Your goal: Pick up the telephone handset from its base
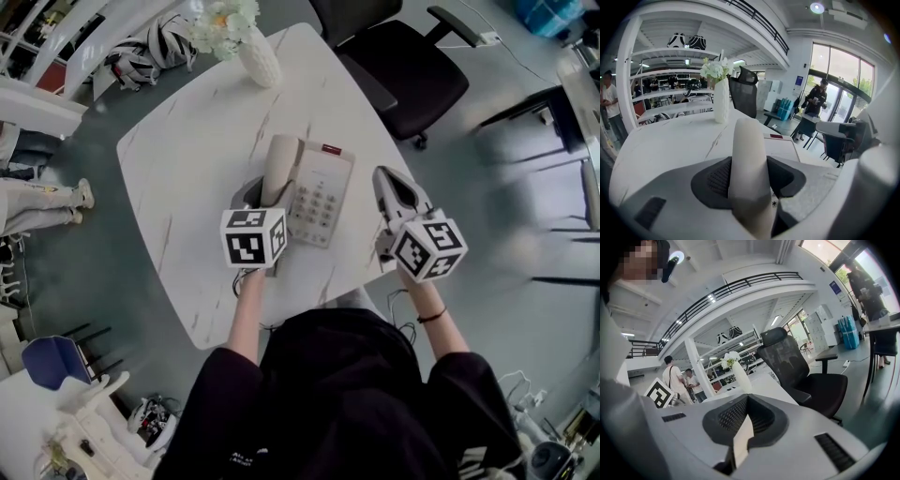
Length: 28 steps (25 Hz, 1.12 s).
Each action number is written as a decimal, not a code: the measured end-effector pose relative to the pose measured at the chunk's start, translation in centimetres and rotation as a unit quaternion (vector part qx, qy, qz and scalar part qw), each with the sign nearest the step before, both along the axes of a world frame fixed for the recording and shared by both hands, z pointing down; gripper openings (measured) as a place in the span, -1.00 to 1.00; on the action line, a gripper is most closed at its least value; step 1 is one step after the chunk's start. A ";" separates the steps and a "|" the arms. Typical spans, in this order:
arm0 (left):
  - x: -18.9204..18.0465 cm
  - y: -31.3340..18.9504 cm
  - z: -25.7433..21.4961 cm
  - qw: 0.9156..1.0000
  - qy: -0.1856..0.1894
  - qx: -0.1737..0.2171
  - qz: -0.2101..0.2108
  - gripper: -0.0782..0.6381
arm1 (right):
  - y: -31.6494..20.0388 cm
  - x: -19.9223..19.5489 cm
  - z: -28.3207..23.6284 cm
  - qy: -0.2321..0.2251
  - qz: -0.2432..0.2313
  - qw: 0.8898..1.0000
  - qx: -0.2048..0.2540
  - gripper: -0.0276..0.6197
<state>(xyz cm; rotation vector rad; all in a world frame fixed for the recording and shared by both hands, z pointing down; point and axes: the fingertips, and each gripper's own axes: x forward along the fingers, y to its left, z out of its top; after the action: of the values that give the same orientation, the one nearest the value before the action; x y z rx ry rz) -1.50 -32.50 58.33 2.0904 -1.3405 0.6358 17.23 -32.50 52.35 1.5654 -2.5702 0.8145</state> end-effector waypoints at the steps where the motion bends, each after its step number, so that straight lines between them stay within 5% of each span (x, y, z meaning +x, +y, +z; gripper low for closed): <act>1: 0.0 0.1 -0.3 1.000 0.003 0.004 -0.002 -0.20 | 0.0 -0.1 -0.1 0.000 -0.002 1.000 0.001 -0.94; 12: -0.8 1.7 -4.7 0.997 0.049 0.056 -0.034 -0.20 | -0.3 -1.6 -2.4 0.042 -0.044 0.997 0.046 -0.94; 28: -3.3 4.2 -10.2 0.984 0.082 0.137 -0.084 -0.20 | -0.6 -3.7 -5.6 0.015 -0.081 0.992 0.097 -0.94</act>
<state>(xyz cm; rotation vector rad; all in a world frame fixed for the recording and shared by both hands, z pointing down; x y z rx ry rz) -4.81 -28.33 48.17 2.1550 -1.5595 0.2124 13.55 -33.13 46.74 1.3733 -2.7816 0.5369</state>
